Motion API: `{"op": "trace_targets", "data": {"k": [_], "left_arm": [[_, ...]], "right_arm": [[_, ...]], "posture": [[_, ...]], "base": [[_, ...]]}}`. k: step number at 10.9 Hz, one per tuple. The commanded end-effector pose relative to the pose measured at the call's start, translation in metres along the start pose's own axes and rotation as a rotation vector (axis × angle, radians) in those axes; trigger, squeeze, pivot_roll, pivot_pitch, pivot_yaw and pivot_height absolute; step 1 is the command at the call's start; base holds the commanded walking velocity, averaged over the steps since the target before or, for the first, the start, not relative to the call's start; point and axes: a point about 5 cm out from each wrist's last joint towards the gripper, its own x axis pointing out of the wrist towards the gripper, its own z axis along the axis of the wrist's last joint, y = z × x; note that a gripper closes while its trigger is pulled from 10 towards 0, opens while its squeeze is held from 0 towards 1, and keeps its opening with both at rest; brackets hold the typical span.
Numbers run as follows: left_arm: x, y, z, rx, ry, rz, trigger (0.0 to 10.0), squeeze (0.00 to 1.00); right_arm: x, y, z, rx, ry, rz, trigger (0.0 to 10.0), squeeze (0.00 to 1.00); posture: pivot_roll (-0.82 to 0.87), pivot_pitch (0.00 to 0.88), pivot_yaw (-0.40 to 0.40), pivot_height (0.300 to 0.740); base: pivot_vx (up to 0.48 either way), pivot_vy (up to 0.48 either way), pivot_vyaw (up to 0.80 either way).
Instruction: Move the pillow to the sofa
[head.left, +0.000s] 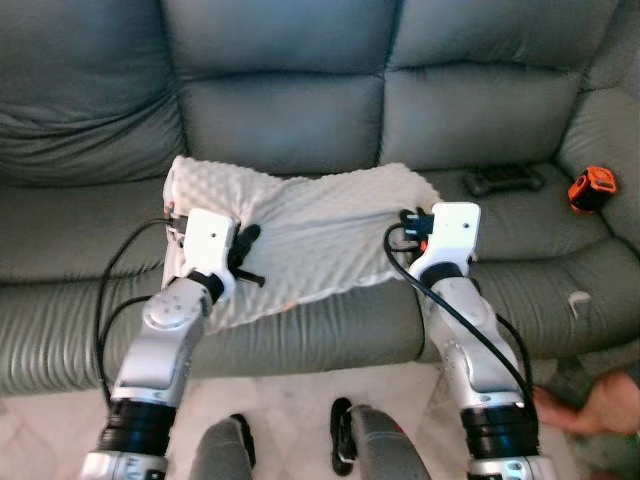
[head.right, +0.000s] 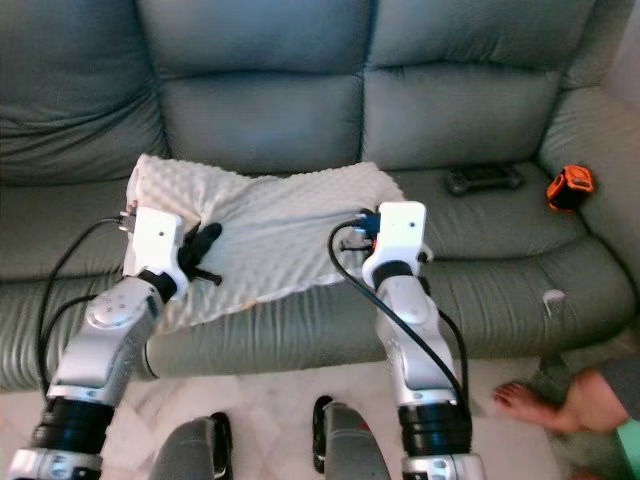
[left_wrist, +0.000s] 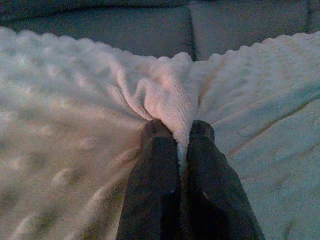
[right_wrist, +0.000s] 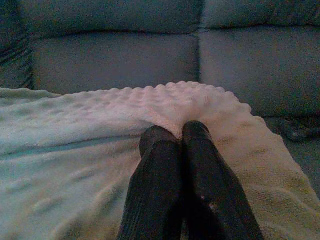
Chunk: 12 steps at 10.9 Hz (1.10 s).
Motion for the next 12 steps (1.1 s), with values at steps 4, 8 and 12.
{"op": "trace_targets", "data": {"k": [4,8,12], "left_arm": [[-0.008,-0.002,-0.008,-0.002,0.007,0.015,10.0,0.00],[-0.003,0.002,-0.004,0.038,-0.009,0.035,10.0,0.00],[-0.001,0.000,-0.004,0.031,0.002,0.040,10.0,0.00]], "right_arm": [[-0.001,-0.007,0.000,0.009,-0.006,-0.062,10.0,0.00],[-0.010,-0.017,-0.008,0.038,0.022,-0.106,10.0,0.00],[-0.008,-0.014,-0.007,0.068,0.006,-0.089,10.0,0.00]], "posture": [[-0.05,0.211,-0.060,0.740],[-0.07,0.208,-0.055,0.722],[-0.06,0.207,-0.052,0.639]], "base": [[0.000,0.000,0.00],[0.000,0.000,0.00],[0.000,0.000,0.00]]}}
